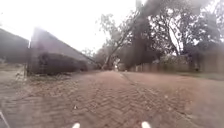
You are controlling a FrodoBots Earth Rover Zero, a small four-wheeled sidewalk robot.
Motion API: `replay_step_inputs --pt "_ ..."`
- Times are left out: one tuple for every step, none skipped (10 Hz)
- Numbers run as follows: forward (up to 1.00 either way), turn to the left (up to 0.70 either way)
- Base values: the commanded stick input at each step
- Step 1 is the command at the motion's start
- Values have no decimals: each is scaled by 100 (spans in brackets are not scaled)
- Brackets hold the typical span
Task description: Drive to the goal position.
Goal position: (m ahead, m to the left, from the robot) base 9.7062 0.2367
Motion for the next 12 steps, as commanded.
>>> replay_step_inputs --pt "50 2" --pt "50 4" --pt "50 12" --pt "50 9" --pt "50 7" --pt "50 7" --pt "50 6" --pt "50 6" --pt "50 2" --pt "50 0" --pt "50 0" --pt "70 0"
